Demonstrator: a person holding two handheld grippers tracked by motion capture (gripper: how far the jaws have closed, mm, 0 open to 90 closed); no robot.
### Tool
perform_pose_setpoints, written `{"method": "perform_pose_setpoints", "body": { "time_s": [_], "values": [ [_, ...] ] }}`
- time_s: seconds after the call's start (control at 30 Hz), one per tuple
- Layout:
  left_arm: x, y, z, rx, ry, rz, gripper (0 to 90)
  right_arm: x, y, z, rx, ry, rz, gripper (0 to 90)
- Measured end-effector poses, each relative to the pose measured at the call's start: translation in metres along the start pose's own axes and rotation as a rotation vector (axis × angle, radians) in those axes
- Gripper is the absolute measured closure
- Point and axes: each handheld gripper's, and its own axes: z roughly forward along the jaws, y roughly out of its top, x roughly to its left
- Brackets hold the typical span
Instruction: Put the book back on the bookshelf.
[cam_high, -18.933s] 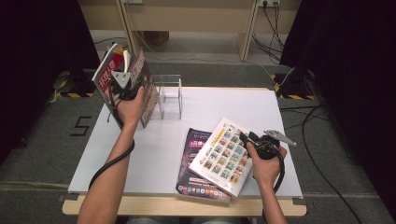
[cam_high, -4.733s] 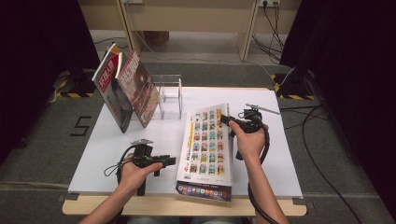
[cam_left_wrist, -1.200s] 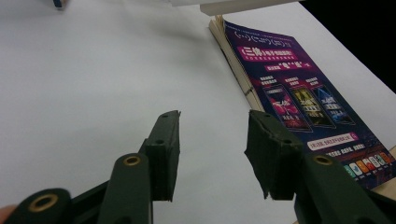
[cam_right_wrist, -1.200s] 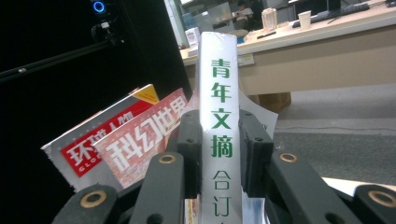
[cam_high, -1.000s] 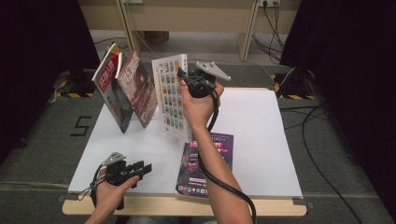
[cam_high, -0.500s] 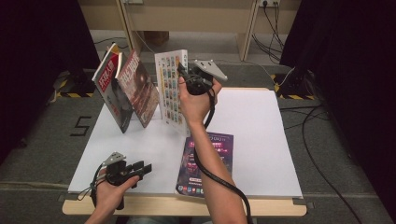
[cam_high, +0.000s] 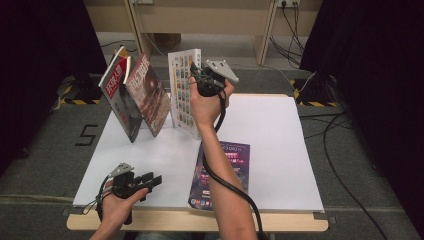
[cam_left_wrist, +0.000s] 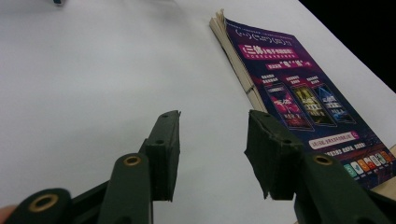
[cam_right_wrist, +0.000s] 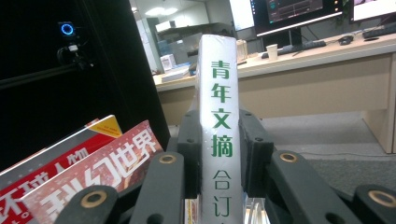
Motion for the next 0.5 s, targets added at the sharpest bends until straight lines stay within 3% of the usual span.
{"method": "perform_pose_setpoints", "body": {
  "time_s": [0.27,0.5],
  "values": [
    [0.001,0.000,0.000,0.002,-0.004,-0.005,53.7,0.001,-0.003,0.012,-0.003,-0.018,-0.012,74.2],
    [0.001,-0.002,0.002,0.009,-0.010,-0.010,53.7,-0.002,-0.022,0.023,0.024,-0.035,-0.034,74.2]
  ]
}}
